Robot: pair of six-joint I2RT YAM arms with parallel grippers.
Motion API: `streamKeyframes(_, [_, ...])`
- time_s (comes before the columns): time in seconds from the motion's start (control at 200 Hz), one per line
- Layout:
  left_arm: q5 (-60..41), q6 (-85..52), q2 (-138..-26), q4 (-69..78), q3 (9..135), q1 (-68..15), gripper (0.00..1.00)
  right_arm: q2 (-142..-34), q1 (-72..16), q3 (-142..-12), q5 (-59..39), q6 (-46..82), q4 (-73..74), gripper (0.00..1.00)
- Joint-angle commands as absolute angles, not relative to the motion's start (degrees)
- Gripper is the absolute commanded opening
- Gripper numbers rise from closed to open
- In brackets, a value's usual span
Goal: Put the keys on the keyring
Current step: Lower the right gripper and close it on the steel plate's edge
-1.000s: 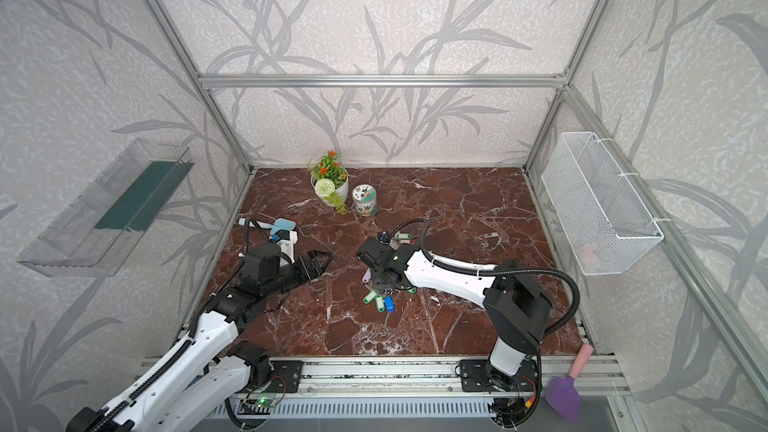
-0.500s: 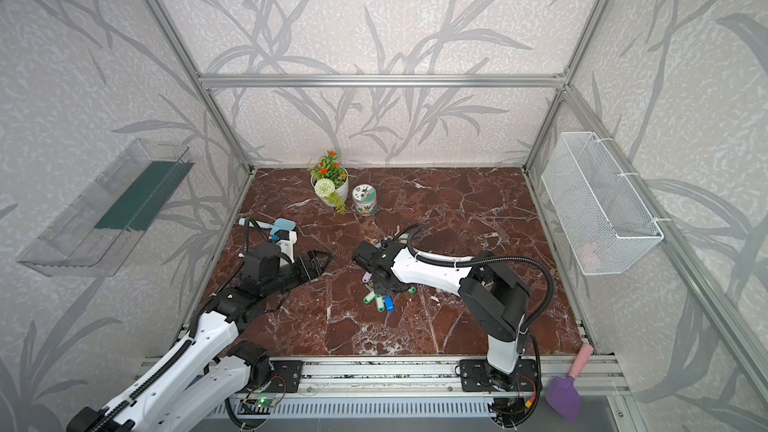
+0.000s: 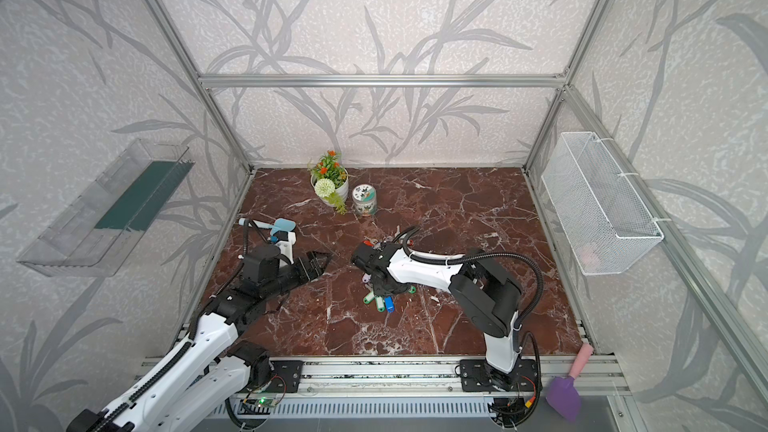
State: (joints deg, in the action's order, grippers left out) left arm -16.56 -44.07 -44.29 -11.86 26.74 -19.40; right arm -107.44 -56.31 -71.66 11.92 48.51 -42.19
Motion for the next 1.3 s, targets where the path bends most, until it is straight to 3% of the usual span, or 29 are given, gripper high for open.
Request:
streamKeyframes(0.0, [-16.0, -43.6, -43.9, -10.9, 25.9, -19.6, 0.87, -107.3, -56.1, -72.5, 12.4, 49.4, -43.0, 0.3])
streamKeyframes(0.26, [-16.4, -43.6, -44.9, -9.9, 25.8, -19.6, 0.87, -106.8, -55.9, -72.5, 13.7, 48.8, -43.5, 0.25])
streamKeyframes(0.85, [-17.2, -43.5, -46.0, -9.2, 26.0, -19.6, 0.87, -105.8, -55.2, -73.4, 11.8, 46.5, -42.2, 0.29])
streamKeyframes(1.295, [-17.3, -43.3, -46.1, -9.1, 26.3, -19.6, 0.87, -106.4, -54.0, -72.9, 10.9, 46.0, -41.5, 0.26])
